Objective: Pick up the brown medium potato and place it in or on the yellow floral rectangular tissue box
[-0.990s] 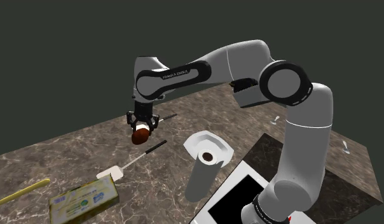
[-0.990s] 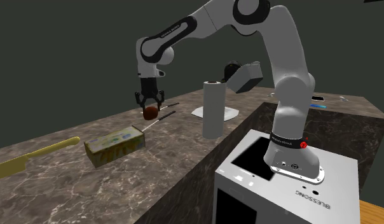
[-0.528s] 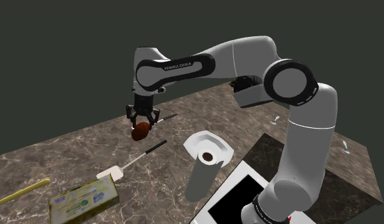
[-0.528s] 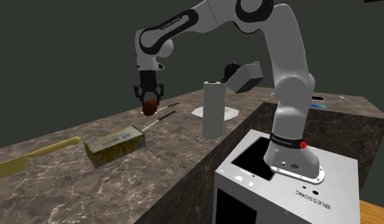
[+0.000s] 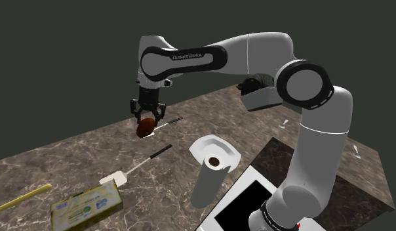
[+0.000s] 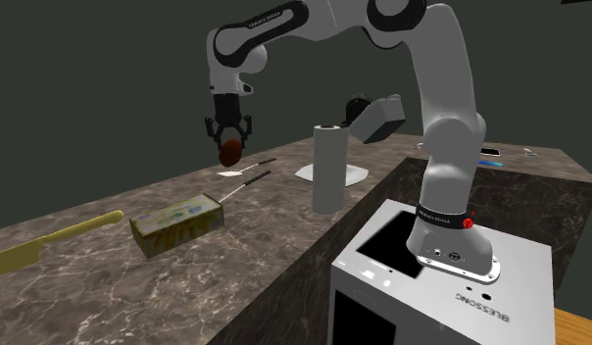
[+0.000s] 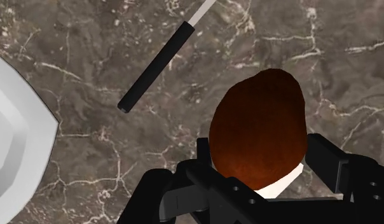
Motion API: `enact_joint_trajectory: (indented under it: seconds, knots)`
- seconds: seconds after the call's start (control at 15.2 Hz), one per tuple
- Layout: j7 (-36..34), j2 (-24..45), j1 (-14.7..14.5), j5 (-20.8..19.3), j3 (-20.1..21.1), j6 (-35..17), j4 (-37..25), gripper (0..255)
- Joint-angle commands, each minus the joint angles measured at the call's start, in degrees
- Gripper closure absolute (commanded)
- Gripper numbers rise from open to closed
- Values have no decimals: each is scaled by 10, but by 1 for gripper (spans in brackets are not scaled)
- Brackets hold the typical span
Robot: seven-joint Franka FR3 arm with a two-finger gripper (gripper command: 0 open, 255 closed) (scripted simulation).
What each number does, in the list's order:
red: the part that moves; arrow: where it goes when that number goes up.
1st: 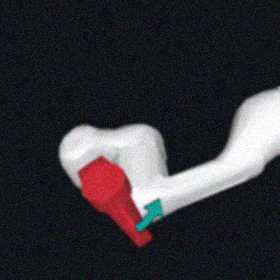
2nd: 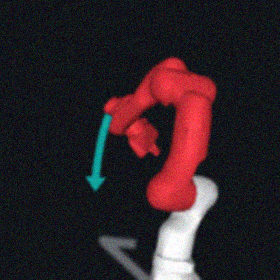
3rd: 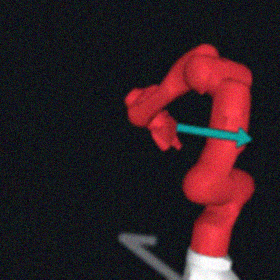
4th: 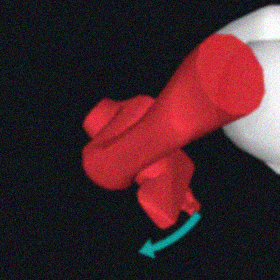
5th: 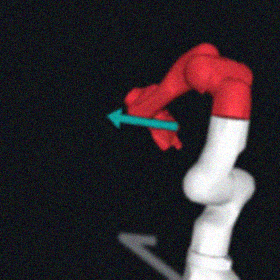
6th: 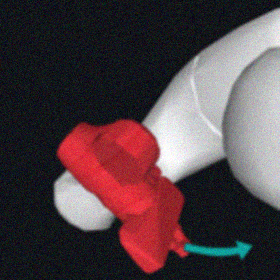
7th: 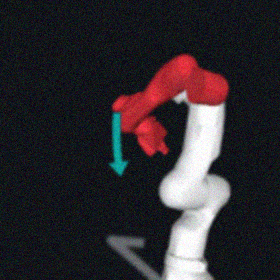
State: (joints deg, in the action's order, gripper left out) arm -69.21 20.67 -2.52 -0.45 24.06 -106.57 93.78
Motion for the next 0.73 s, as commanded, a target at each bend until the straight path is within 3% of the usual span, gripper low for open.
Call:
enact_joint_trajectory:
  seconds: [0.0, 0.66]
  knots:
    - [0, -5, 0, 2, 1, 13, -9, 255]
    - [-4, -16, -1, 6, 4, 85, -71, 255]
